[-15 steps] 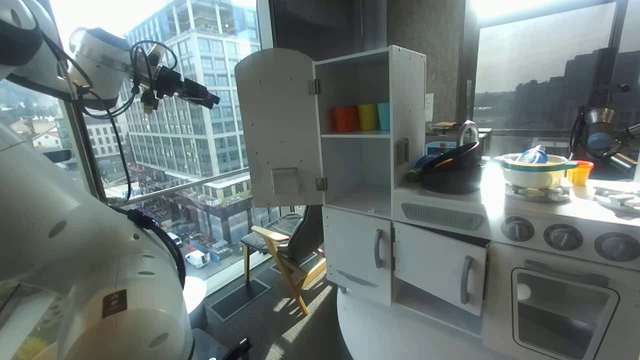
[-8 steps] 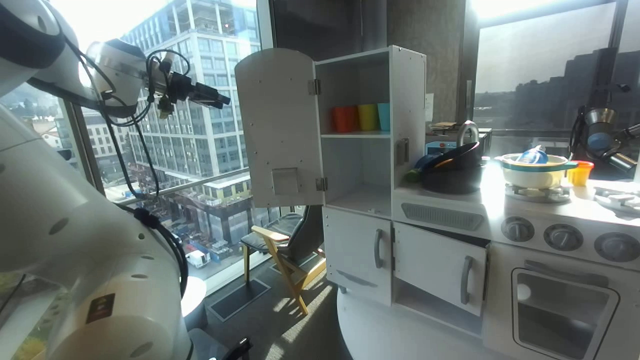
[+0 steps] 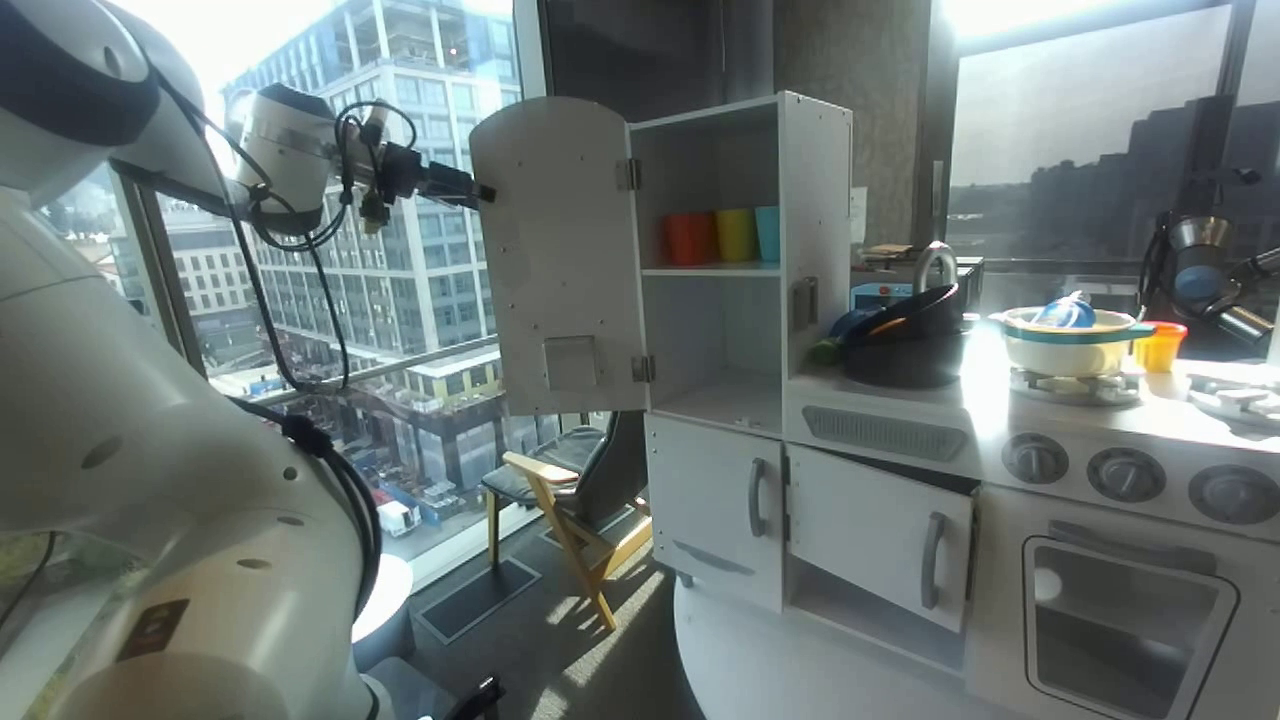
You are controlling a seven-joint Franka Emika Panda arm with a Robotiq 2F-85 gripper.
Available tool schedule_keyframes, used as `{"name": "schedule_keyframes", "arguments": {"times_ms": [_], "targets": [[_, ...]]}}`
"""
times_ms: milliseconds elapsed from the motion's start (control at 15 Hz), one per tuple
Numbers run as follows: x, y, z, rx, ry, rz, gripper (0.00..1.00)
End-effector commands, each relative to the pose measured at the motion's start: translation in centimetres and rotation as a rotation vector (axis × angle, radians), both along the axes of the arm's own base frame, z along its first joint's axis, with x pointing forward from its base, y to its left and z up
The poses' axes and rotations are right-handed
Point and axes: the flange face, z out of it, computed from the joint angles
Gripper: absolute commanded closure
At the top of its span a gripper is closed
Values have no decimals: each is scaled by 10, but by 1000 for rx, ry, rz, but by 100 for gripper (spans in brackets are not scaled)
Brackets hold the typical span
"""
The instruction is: Close the open cabinet doors, starting with the right lower door and ending with the left upper door
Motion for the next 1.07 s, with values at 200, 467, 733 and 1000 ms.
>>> {"name": "schedule_keyframes", "arguments": {"times_ms": [200, 467, 733, 1000], "targets": [[1, -15, 29, 5, -62, -54, 0], [-6, -29, 40, -1, -71, -99, 0], [-11, -45, 47, -18, -78, -152, 0], [-17, -59, 52, -46, -72, -207, 0]]}}
